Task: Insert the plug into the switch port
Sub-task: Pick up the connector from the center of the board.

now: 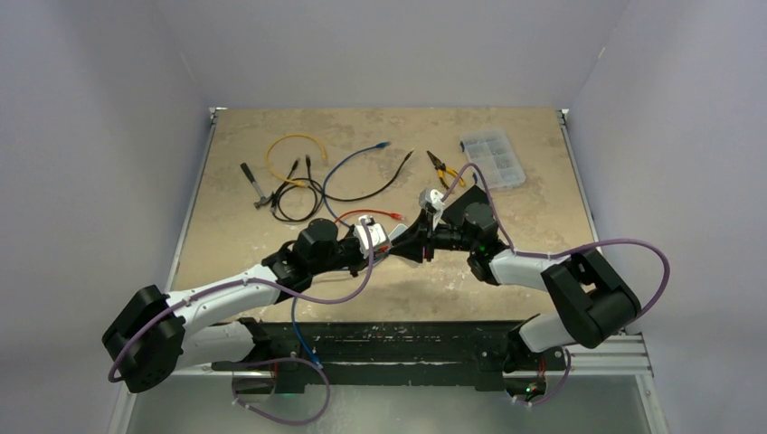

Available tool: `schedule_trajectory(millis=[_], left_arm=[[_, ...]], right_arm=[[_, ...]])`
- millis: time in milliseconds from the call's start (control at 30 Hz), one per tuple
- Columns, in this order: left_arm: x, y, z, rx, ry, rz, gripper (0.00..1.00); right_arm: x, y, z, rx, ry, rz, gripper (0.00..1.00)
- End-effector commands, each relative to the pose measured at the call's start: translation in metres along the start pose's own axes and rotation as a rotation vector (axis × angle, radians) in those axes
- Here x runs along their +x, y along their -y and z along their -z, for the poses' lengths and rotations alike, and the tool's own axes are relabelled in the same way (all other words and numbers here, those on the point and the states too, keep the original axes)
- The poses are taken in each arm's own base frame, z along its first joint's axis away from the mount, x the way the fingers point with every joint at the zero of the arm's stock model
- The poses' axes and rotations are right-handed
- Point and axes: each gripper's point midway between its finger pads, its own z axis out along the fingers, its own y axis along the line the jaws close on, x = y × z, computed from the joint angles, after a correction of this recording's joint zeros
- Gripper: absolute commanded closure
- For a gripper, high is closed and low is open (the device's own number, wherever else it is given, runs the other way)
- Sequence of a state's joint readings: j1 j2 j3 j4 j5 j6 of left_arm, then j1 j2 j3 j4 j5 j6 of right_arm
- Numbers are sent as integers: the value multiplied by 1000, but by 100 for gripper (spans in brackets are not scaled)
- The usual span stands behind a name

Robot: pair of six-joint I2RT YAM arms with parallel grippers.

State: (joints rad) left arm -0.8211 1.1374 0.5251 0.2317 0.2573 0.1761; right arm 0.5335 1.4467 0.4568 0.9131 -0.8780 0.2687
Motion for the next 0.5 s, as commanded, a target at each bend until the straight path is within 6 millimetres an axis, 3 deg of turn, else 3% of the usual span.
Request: schedule_trajectory(millis=[0, 300, 467], left_arm=[[-20, 1, -1, 5, 73, -43, 100], [-22, 5, -5, 31, 71, -52, 100], [-23, 7, -7, 39, 68, -56, 100]], right_arm=[[-18, -5, -4, -46, 38, 59, 68], [-15, -7, -5, -68, 31, 56, 68], [-14, -8, -6, -75, 28, 56, 76]])
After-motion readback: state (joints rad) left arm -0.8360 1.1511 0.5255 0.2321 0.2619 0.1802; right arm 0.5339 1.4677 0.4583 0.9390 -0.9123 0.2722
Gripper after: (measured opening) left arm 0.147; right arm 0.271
